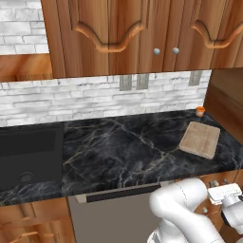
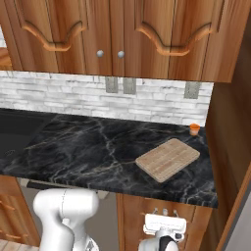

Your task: Open the drawer on the right and place the cutting tools on the cutting board.

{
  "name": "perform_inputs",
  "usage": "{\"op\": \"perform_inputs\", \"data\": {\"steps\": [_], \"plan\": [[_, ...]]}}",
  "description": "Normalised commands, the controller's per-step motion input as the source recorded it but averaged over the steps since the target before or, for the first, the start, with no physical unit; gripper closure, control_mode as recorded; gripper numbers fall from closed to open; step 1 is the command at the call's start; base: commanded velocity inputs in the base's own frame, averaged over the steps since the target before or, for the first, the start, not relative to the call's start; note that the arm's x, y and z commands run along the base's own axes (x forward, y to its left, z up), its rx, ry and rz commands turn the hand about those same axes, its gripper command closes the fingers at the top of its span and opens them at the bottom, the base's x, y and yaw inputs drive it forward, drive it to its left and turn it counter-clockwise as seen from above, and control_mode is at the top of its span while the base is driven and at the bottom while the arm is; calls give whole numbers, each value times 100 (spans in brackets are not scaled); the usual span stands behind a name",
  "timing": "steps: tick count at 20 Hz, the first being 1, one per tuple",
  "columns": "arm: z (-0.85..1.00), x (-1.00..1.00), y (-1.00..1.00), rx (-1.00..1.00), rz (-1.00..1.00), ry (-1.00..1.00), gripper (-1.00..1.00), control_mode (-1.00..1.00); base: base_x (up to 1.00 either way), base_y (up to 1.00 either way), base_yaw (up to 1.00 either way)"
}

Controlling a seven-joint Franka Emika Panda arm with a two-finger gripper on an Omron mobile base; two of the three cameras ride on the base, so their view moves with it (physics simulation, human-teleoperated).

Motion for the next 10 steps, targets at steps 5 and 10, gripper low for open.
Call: {"op": "perform_inputs", "data": {"steps": [5, 10], "plan": [[-55, -1, 0, -11, 0, 1, -100, -100, 0, 0, 0], [-33, 0, 0, -6, 0, 1, -100, -100, 0, 0, 0]]}}
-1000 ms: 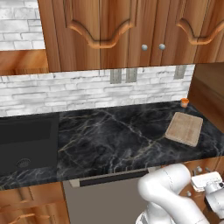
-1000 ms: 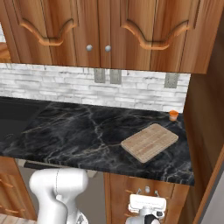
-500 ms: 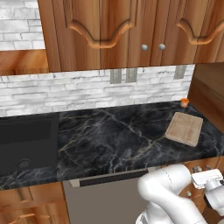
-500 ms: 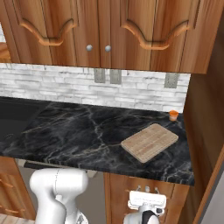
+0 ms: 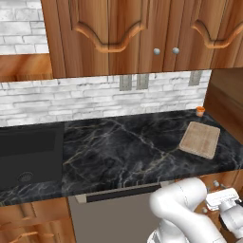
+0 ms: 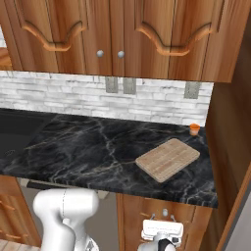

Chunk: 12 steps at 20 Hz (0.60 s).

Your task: Open the drawer on the right and place the cutting tools on the cutting board.

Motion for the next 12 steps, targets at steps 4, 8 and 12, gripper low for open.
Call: {"op": "perform_inputs", "data": {"steps": [4, 8, 12], "plan": [[1, 0, -4, 1, 0, 0, -100, -100, 0, 0, 0], [15, 0, -15, 6, 0, 0, -100, -100, 0, 0, 0], [5, 2, 0, 0, 0, 0, -100, -100, 0, 0, 0]]}}
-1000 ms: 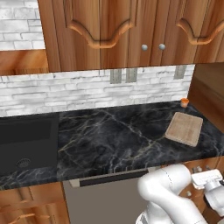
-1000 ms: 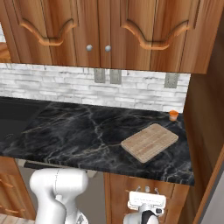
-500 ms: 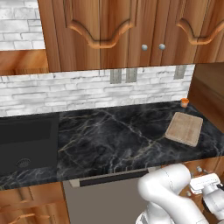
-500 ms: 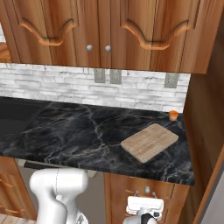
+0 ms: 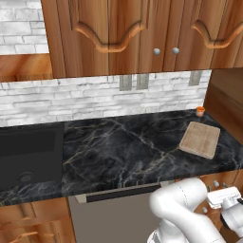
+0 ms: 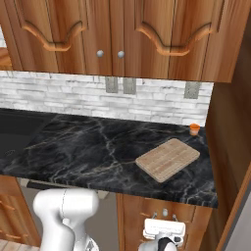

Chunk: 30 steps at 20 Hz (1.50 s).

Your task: Open the drawer on the right and place the cutting tools on the cutting board.

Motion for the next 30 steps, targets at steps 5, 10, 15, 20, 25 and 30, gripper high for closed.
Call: {"op": "perform_inputs", "data": {"steps": [5, 10, 15, 20, 25, 30], "plan": [[6, 0, 0, 0, 0, 0, -100, -100, 0, 0, 0], [13, 0, 0, 1, 0, -1, -100, -100, 0, 0, 0], [2, 0, 0, 0, 0, 0, -100, -100, 0, 0, 0], [0, 0, 0, 0, 0, 0, -100, -100, 0, 0, 0], [0, 0, 0, 0, 0, 0, 100, -100, 0, 0, 0], [0, 0, 0, 0, 0, 0, 100, -100, 0, 0, 0]]}}
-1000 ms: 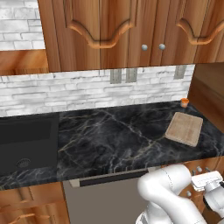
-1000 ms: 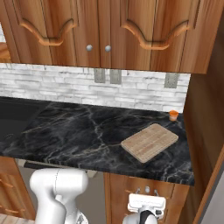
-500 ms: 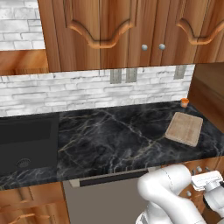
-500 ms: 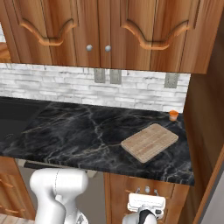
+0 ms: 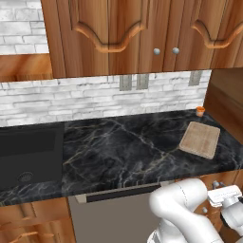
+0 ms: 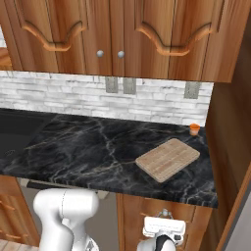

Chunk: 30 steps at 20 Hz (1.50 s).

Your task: Open the drawer on the right and place the cutting tools on the cutting board.

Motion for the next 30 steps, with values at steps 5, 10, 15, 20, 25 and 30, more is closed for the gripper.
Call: {"op": "perform_inputs", "data": {"steps": [5, 10, 15, 20, 25, 30], "plan": [[0, 0, 0, 0, 0, 0, 100, -100, 0, 0, 0], [0, -50, -19, 0, 0, 0, 100, -100, 0, 0, 0], [-3, -99, -50, 0, 0, -1, 100, -100, 0, 0, 0], [-9, -100, -54, 0, 0, -1, 100, -100, 0, 0, 0], [-14, -100, -53, 0, 0, 0, 100, -100, 0, 0, 0], [-22, -100, -55, 0, 0, 0, 100, -100, 0, 0, 0]]}}
